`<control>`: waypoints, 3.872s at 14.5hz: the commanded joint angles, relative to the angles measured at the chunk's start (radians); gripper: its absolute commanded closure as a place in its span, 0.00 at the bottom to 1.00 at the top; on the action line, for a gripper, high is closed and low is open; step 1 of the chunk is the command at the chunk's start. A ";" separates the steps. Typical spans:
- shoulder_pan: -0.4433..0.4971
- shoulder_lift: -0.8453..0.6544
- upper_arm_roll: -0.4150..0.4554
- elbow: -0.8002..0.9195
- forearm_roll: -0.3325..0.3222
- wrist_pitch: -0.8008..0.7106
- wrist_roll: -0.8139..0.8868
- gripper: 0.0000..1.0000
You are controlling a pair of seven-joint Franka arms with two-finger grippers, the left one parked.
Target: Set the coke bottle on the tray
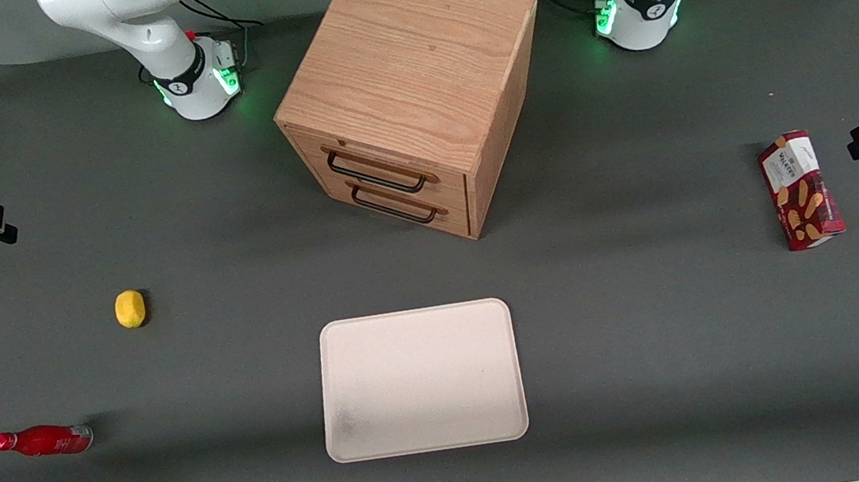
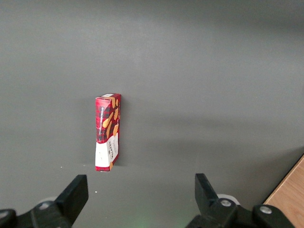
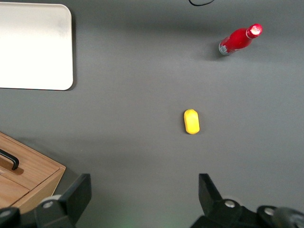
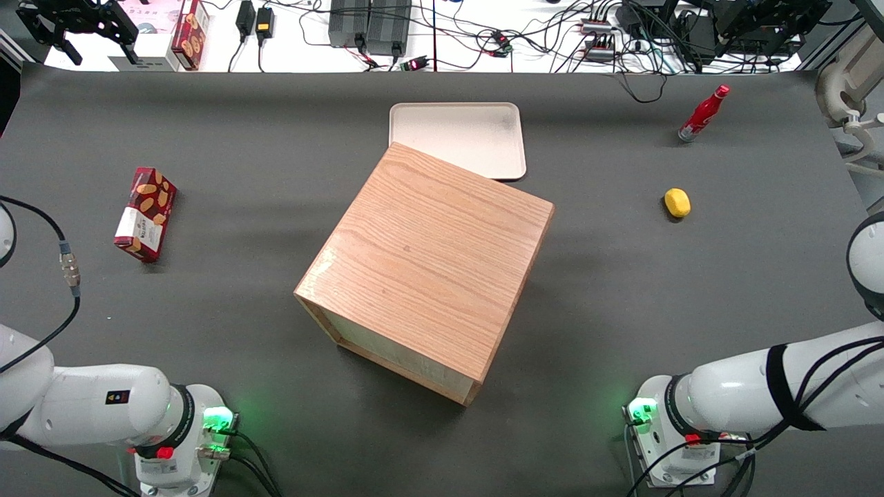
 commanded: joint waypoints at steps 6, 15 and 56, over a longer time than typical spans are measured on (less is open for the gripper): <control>0.002 0.002 -0.007 0.002 -0.025 -0.002 -0.016 0.00; -0.096 0.307 -0.139 0.321 0.056 -0.002 -0.247 0.00; -0.337 0.948 0.013 0.648 0.103 0.375 -0.496 0.00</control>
